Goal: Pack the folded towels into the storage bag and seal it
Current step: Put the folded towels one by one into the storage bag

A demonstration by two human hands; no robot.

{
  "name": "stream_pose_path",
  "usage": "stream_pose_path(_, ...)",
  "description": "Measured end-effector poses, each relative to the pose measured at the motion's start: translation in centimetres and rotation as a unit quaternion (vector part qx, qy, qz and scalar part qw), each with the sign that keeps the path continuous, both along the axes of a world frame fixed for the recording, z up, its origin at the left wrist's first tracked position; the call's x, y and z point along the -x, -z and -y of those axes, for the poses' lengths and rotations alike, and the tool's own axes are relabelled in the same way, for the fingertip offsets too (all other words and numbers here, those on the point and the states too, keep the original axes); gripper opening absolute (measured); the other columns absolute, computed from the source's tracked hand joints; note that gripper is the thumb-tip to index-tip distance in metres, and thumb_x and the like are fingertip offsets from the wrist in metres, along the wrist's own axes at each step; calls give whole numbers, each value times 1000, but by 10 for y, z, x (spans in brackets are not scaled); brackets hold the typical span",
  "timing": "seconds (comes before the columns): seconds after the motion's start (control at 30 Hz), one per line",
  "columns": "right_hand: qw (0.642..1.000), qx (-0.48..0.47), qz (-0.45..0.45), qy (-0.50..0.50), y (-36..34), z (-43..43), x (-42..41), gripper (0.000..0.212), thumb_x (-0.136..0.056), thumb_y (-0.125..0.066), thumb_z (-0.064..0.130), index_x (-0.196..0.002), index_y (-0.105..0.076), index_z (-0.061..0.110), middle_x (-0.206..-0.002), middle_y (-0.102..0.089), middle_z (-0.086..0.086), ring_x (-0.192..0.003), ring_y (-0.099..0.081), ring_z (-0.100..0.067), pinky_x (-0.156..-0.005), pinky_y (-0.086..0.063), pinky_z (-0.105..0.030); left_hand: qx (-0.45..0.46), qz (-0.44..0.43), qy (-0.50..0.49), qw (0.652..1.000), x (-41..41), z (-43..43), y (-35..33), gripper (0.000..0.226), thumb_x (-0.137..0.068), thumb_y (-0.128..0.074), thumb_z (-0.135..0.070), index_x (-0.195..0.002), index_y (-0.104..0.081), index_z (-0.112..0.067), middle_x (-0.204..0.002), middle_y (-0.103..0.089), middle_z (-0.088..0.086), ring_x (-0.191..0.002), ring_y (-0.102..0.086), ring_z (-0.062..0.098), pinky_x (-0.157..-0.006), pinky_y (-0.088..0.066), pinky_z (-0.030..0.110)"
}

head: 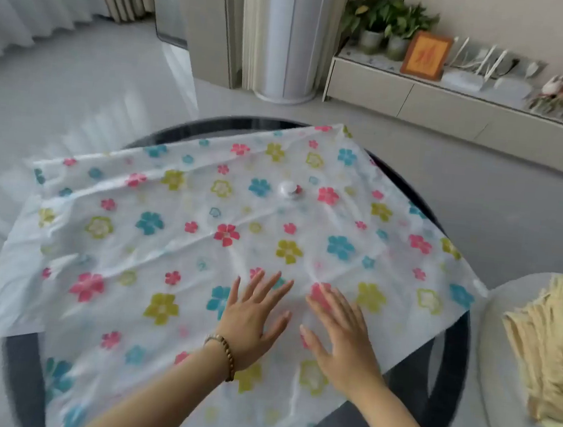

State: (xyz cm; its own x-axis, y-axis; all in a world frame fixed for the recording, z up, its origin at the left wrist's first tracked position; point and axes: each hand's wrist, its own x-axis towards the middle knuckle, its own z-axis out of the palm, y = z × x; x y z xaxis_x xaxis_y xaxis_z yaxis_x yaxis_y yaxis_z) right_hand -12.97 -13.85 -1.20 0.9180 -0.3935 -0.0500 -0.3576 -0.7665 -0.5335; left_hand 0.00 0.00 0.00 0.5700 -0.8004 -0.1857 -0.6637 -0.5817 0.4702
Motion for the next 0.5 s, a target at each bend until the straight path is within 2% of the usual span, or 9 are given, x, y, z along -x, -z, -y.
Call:
stream_pose_path(0.1,998,60,14,-15,23,4,-1,66,-87,-7,69,-145,-20,39,-155,-2,17,-141,12,7,-117,7,-28,17,52,17,998,1,5,20,75,-73,7,-69,-143,-5,-45,-154,-2,-20,-145,9,11,-117,14,42)
stream_pose_path(0.17,997,78,16,-13,33,4,0,69,-87,-2,69,-146,-20,39,-156,0,19,-143,8,3,-117,5,-28,32,86,18,996,0,3,33,76,-72,9,-70,-142,-4,-46,-154,3,-19,-144,12,11,-116,17,41)
stream_pose_path(0.33,994,104,11,-7,37,3,3,78,-77,8,73,-146,-14,43,-149,8,25,-141,9,6,-116,10,-21,25,122,32,992,0,2,43,75,-71,8,-70,-142,2,-46,-152,8,-21,-143,14,10,-114,20,39)
stream_pose_path(0.4,995,94,16,0,35,-1,3,80,-76,4,73,-146,-19,41,-148,1,26,-139,6,7,-114,9,-18,33,125,32,991,1,3,44,77,-71,9,-70,-143,-1,-45,-154,4,-18,-145,11,11,-114,19,39)
stream_pose_path(0.5,995,71,59,33,32,-3,5,76,-81,-9,71,-140,-40,34,-150,-27,18,-141,-17,0,-113,-5,-16,42,122,29,991,2,2,44,79,-72,8,-69,-144,-7,-43,-157,-3,-16,-146,6,13,-116,14,41)
